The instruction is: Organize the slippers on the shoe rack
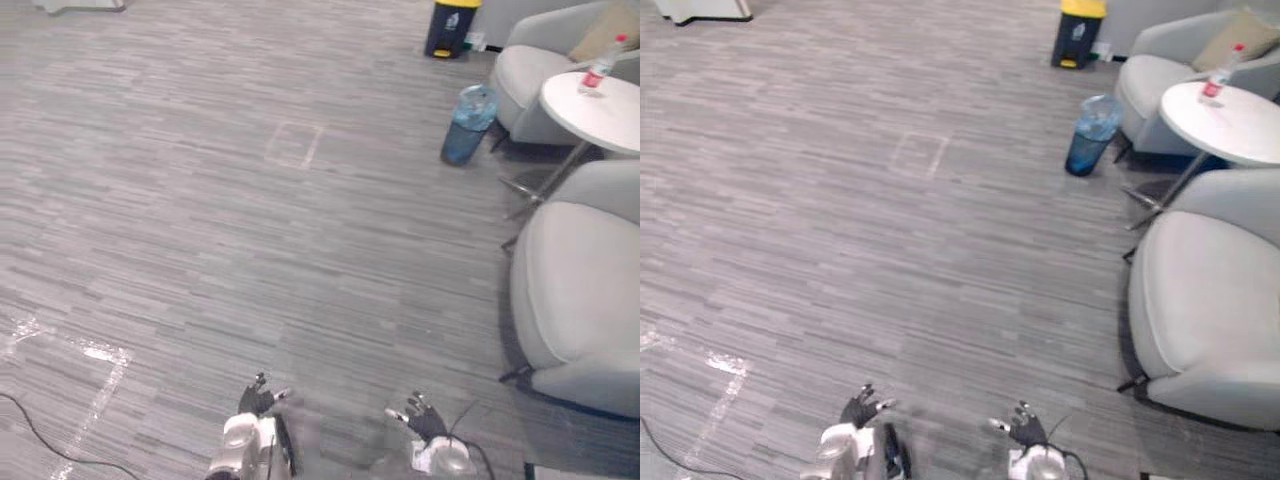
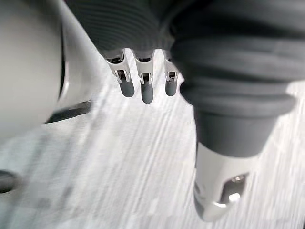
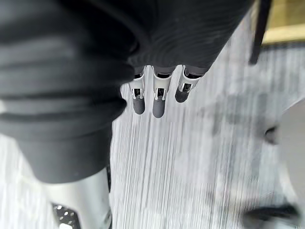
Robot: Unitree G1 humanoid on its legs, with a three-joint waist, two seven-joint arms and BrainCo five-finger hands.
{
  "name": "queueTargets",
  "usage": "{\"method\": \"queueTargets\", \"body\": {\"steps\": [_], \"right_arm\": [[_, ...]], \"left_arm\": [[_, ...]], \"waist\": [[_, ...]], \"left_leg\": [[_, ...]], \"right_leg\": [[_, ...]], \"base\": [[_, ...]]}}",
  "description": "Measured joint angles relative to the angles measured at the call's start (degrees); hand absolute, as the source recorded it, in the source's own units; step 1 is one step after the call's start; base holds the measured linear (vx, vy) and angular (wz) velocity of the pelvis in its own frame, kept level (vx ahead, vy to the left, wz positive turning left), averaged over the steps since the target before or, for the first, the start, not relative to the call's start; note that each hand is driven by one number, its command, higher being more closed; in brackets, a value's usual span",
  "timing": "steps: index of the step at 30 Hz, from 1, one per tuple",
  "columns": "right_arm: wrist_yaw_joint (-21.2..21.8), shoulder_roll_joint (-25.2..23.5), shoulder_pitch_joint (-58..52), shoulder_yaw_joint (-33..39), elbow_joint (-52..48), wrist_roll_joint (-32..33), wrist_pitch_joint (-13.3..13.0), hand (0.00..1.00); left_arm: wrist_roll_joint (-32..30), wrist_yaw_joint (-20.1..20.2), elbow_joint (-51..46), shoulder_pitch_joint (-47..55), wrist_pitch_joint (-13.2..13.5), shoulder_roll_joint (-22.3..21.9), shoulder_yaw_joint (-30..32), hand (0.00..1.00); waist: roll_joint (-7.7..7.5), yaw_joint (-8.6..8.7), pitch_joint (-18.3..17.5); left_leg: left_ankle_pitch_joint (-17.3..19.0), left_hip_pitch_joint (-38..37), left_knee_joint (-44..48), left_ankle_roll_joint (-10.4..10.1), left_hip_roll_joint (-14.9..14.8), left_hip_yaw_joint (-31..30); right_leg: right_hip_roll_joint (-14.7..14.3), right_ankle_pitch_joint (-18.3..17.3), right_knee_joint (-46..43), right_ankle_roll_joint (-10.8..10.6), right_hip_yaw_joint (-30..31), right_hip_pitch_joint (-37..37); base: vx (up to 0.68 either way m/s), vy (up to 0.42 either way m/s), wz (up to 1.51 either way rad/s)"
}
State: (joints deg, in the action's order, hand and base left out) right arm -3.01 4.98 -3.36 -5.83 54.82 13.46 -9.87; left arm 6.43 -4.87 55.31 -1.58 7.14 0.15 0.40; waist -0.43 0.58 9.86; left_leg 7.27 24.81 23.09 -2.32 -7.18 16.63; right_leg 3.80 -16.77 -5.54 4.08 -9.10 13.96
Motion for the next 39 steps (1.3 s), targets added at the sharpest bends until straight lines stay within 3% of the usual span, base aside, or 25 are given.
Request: {"method": "queueTargets", "body": {"steps": [2,3,5,7,10,12,14,17,18,19,20,21,22,23,24,28,29,32,33,34,35,36,37,38,39], "right_arm": [[-0.1,1.1,0.0,0.0,0.8,-0.1,0.2,0.00],[-0.4,0.5,1.0,0.1,3.1,-0.1,0.4,0.00],[-0.3,-0.1,0.9,1.1,3.7,-0.3,0.5,0.00],[0.1,-1.0,0.2,1.6,4.4,-2.4,1.4,0.00],[0.2,-0.3,-0.4,2.8,1.8,-2.5,1.1,0.00],[0.2,-0.1,-0.4,3.5,-0.2,-2.3,0.6,0.00],[0.2,-0.1,-0.1,3.6,-1.2,-2.2,-0.1,0.00],[0.3,-0.4,-0.2,3.5,-1.7,-2.2,-0.3,0.00],[0.3,-0.4,0.1,3.5,-1.6,-2.2,-0.3,0.00],[0.3,-0.3,0.2,3.4,-1.6,-2.2,-0.2,0.00],[0.3,-0.1,0.5,3.5,-1.5,-2.3,0.3,0.00],[0.3,0.1,0.6,3.5,-1.5,-2.3,0.3,0.00],[0.3,0.8,0.6,3.2,-1.6,-2.3,0.6,0.00],[0.2,1.0,0.6,3.0,-1.6,-2.3,0.8,0.00],[0.1,1.7,0.5,1.3,-1.4,-2.2,1.4,0.00],[-0.3,0.2,0.0,-1.7,-1.3,-2.2,1.4,0.00],[-0.3,-0.1,0.2,-1.7,-1.1,-2.2,1.4,0.00],[-0.4,-0.7,1.2,-1.2,1.1,-2.3,1.6,0.00],[-0.3,-0.2,1.0,-1.1,1.5,-2.3,1.6,0.00],[-0.5,0.7,0.8,-1.2,2.7,-2.4,1.4,0.00],[-0.5,1.1,0.8,-1.1,3.0,-2.4,1.5,0.00],[-0.5,1.1,1.0,-1.1,3.6,-2.5,1.6,0.00],[-0.5,0.3,0.1,-0.9,3.8,-2.8,1.4,0.00],[-0.3,0.3,-0.6,-0.7,4.4,-3.2,1.4,0.00],[-0.3,-0.5,-1.1,1.3,4.6,-3.6,1.5,0.00]], "left_arm": [[-0.1,-0.1,0.6,0.3,0.1,0.1,-1.7,0.00],[-0.1,-0.2,1.7,-0.3,0.1,0.7,-2.4,0.00],[-0.3,-0.3,2.1,-0.2,0.0,1.1,-1.8,0.00],[-0.5,-0.4,2.8,-0.1,-0.2,1.4,-1.8,0.00],[-0.6,-0.7,3.4,0.8,-0.4,1.0,-1.5,0.00],[-0.6,-0.7,4.1,0.6,-0.6,0.7,-1.5,0.00],[-0.6,-0.7,5.0,-0.1,-0.8,0.3,-1.2,0.00],[-0.6,-0.6,4.9,-1.8,-0.7,-1.0,-1.3,0.00],[-0.6,-0.5,5.0,-1.8,-0.7,-1.3,-1.2,0.00],[-0.6,-0.4,5.0,-1.6,-0.7,-1.5,-1.2,0.00],[-0.7,0.1,5.0,-1.0,-0.6,-3.2,-0.2,0.00],[-0.6,0.1,5.0,-0.7,-0.7,-3.1,0.3,0.00],[-0.5,0.0,4.9,0.1,-0.7,-3.4,2.4,0.00],[-0.5,0.0,4.9,0.3,-0.8,-3.5,3.2,0.00],[0.6,-0.1,4.4,1.4,-0.8,-3.4,6.8,0.00],[2.1,-0.6,0.1,2.9,-0.2,-3.2,7.5,0.00],[2.2,-0.6,-0.2,2.9,-0.2,-3.2,7.3,0.00],[2.8,-0.9,0.0,2.4,0.1,-2.7,5.1,0.00],[2.7,-1.1,0.0,2.6,0.1,-2.4,3.1,0.00],[2.7,-1.2,0.5,2.8,0.3,-2.2,0.9,0.00],[2.7,-1.2,0.6,2.8,0.4,-2.0,0.3,0.00],[2.6,-1.1,1.9,2.3,0.7,-1.0,-1.2,0.00],[2.6,-1.1,3.2,2.3,0.8,-0.1,-1.6,0.00],[2.6,-1.1,3.3,2.2,0.9,0.4,-1.7,0.00],[2.5,-1.0,3.4,2.2,0.9,1.3,-2.5,0.00]], "waist": [[1.25,-0.31,-0.7],[-0.35,0.03,-1.8],[-2.19,0.39,-1.9],[-4.36,0.60,-1.3],[-3.34,1.53,-0.7],[-2.28,1.92,-0.2],[-1.38,3.13,0.2],[-1.95,3.90,-0.1],[-1.89,4.32,-0.3],[-2.08,4.32,-0.4],[-0.11,4.07,-1.4],[0.14,4.10,-1.5],[1.40,4.13,-1.7],[1.77,3.97,-1.5],[2.54,2.85,-1.3],[1.12,0.25,-1.5],[1.23,0.15,-1.5],[1.17,-0.59,-1.3],[1.80,-0.60,-1.4],[3.86,-0.63,-2.0],[3.90,-0.64,-2.0],[2.96,-0.65,-2.8],[0.04,0.40,-3.9],[-1.12,0.51,-4.1],[-3.70,0.74,-4.4]], "left_leg": [[-6.7,0.0,-5.5,1.2,1.5,-2.5],[-7.3,-0.5,-5.6,3.6,5.3,-2.9],[-5.8,-2.5,-6.1,5.5,8.8,-3.2],[-1.1,-10.4,-7.2,6.4,13.1,-5.8],[3.2,-21.7,-10.3,6.8,13.2,-9.4],[4.6,-28.2,-13.4,6.9,11.6,-11.2],[6.2,-33.5,-15.4,7.6,9.3,-12.8],[11.0,-38.2,-16.4,5.7,6.9,-17.0],[12.4,-39.6,-16.2,5.0,6.4,-19.1],[12.5,-40.0,-16.0,5.0,6.2,-19.6],[11.2,-38.4,-9.3,3.1,4.8,-20.3],[10.6,-37.4,-6.0,2.0,4.8,-20.2],[6.8,-31.9,8.3,-3.0,4.2,-20.0],[4.7,-29.9,12.7,-4.4,3.6,-19.8],[0.7,-23.1,30.5,-6.2,-0.9,-15.7],[2.2,-12.0,38.9,-3.9,-5.8,-5.3],[2.5,-10.6,37.8,-3.8,-5.8,-4.7],[3.6,-6.9,14.0,-1.6,-1.4,0.0],[-0.4,-7.0,-2.0,-1.7,1.9,-1.3],[-3.9,-5.9,-10.6,-2.2,2.7,-5.0],[-6.0,-5.7,-9.5,-1.6,2.9,-5.9],[-11.2,-6.7,-9.0,2.1,5.3,-7.4],[-10.3,-8.5,-10.3,3.6,8.1,-6.9],[-9.6,-9.5,-10.8,4.1,9.2,-6.9],[-7.5,-11.6,-11.6,4.7,12.1,-6.8]], "right_leg": [[-0.5,-0.2,0.6,-0.3,1.0,1.1],[2.5,-0.2,-1.8,-0.6,1.6,1.3],[5.5,0.7,-12.2,-2.2,3.8,-1.7],[7.2,10.9,-41.3,-8.8,10.4,-11.7],[5.8,6.3,-60.8,-6.6,10.6,-23.5],[3.1,2.7,-59.0,-6.0,9.5,-30.3],[0.8,0.5,-45.5,-6.1,7.7,-35.1],[-1.0,6.8,-19.6,-7.5,8.8,-36.8],[-1.0,12.8,-19.6,-7.2,9.2,-36.9],[-1.2,13.2,-20.7,-6.5,9.3,-36.9],[-1.2,7.9,-25.4,-4.3,7.7,-36.7],[-0.9,7.0,-26.1,-3.8,7.0,-36.2],[-1.7,4.6,-25.2,-2.6,5.9,-32.7],[-2.0,4.2,-24.4,-2.1,5.7,-31.2],[-3.7,3.0,-19.7,-0.6,5.2,-23.4],[-3.7,1.9,-7.2,0.3,6.5,-7.0],[-3.6,1.7,-6.3,0.2,6.5,-5.8],[-0.9,1.3,-1.4,-0.5,6.8,1.7],[-0.1,1.1,0.3,-0.8,7.6,4.3],[-1.3,1.0,0.9,-0.8,9.0,5.7],[-1.7,0.6,0.8,-0.7,9.6,6.2],[-0.2,0.1,-2.1,-1.0,10.8,6.7],[2.4,0.1,-10.7,-1.2,11.6,3.3],[3.4,0.3,-15.8,-1.7,12.1,1.3],[5.2,3.5,-29.6,-6.8,14.1,-4.3]], "base": [[0.50,0.218,0.17],[0.70,0.308,0.56],[0.66,0.265,0.64],[0.68,0.205,0.61],[0.62,0.093,0.38],[0.65,0.008,0.34],[0.64,-0.091,0.64],[0.65,-0.216,0.89],[0.64,-0.278,0.88],[0.66,-0.295,0.67],[0.53,-0.233,0.38],[0.79,-0.323,0.42],[0.40,-0.155,0.22],[0.91,-0.306,0.10],[0.63,-0.181,-0.06],[0.56,-0.136,-0.14],[0.49,-0.041,-0.22],[0.53,0.044,-0.25],[0.67,0.184,-0.40],[0.68,0.234,-0.44],[0.49,0.218,-0.48],[0.63,0.301,-0.11],[0.63,0.286,0.00],[0.74,0.309,0.34],[0.59,0.182,0.30]]}}
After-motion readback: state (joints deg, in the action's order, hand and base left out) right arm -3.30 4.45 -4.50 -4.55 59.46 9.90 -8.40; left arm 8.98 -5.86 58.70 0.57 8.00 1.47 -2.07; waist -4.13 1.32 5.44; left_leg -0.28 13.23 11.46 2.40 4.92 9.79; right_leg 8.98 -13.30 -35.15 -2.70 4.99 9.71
